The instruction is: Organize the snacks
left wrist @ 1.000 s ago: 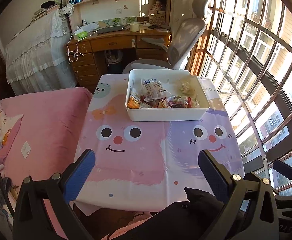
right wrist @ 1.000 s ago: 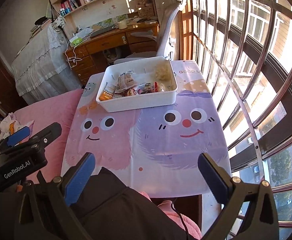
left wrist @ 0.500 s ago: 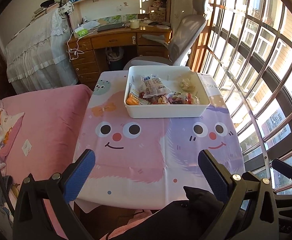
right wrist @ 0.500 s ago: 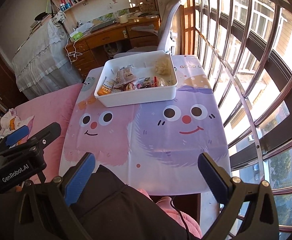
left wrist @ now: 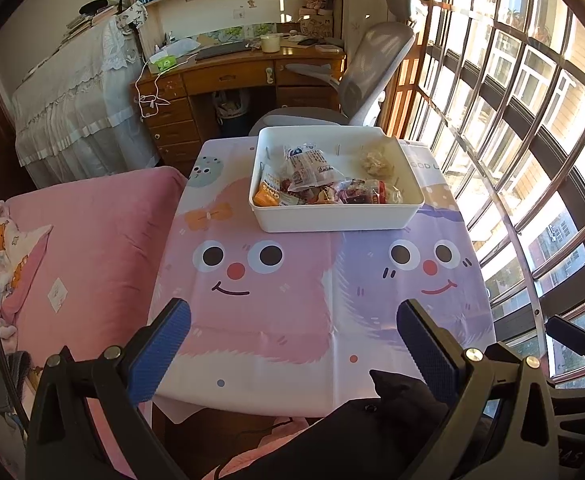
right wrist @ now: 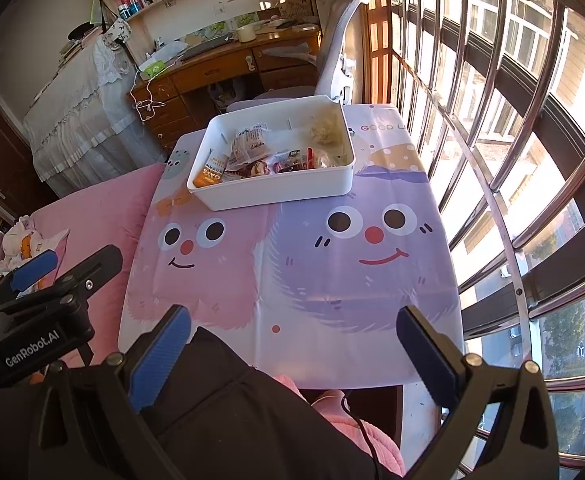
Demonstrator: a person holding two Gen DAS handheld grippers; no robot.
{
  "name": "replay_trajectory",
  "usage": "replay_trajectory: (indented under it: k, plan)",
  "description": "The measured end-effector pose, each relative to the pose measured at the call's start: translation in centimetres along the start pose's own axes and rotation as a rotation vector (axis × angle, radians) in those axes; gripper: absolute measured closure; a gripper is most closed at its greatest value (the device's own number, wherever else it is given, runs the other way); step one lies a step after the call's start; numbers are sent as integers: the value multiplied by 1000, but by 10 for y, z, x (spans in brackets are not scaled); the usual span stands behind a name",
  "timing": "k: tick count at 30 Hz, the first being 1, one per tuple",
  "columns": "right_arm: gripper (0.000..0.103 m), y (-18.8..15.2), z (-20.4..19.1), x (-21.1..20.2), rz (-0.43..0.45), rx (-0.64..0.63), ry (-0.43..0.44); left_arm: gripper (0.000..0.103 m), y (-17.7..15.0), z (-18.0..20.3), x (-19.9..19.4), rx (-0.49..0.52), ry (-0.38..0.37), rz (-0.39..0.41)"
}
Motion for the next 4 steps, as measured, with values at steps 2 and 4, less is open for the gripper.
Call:
replay_trajectory:
  k: [2, 4]
  plan:
    - [0, 0, 0, 1, 0, 0, 0, 1, 0, 0, 0, 1, 2, -1]
    - [0, -1, 0, 1, 0, 0, -1, 1, 0, 0, 0, 1, 2, -1]
Point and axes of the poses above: each gripper's, at about its wrist camera, not at the fingertips, and x roughly the way its jaws point, z to its right, y to its top, the point moved 4 cm from there along x, roughly the way its jaws point, and after that the axes turned 13 degrees about -z, right-handed, at the moved point
